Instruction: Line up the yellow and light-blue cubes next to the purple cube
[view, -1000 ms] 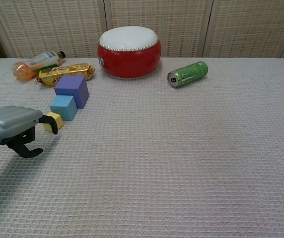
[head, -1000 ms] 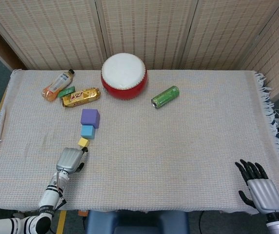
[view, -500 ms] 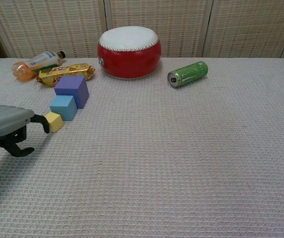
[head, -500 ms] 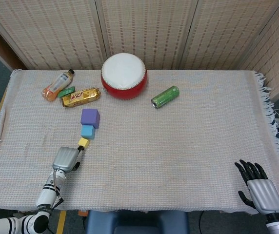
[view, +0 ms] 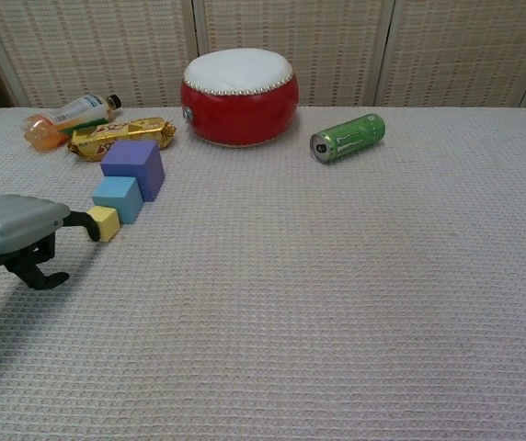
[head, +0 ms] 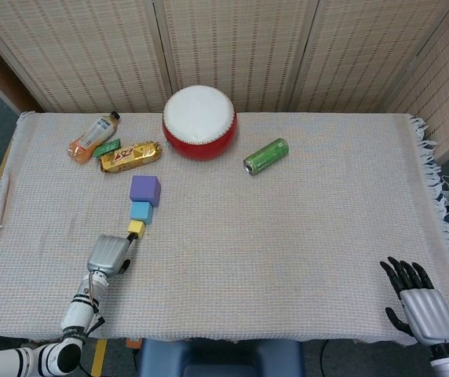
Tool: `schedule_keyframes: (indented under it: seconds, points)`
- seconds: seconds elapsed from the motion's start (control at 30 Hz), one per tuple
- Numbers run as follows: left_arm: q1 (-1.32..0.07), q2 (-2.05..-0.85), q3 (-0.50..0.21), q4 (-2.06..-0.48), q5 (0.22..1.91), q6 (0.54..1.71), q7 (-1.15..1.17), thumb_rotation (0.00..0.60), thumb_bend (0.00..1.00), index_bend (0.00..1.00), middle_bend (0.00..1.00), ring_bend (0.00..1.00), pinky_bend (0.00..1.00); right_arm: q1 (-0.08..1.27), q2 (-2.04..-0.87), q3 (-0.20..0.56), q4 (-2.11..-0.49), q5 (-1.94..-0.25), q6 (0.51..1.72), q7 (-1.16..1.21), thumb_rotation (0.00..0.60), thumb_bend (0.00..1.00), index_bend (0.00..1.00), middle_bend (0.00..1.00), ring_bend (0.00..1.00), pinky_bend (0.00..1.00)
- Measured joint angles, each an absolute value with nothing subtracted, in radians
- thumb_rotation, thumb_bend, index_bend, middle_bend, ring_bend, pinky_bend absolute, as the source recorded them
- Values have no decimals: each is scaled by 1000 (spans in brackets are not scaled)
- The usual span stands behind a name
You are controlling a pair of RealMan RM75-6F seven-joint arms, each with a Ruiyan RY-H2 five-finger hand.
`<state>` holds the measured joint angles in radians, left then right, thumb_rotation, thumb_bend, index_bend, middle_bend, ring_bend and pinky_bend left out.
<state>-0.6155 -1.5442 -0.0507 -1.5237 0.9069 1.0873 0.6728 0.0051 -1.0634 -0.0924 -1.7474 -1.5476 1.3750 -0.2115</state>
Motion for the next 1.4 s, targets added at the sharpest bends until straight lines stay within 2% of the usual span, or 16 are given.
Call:
schedule_keyframes:
  seconds: [1.4]
  points:
    - [-633,-1573,-70,-1485,887,1069,677,600,375,221,1000,1000,1000,5,-1059,-89,-1749,-1546,1375,-206,600,101,0,0,0,0]
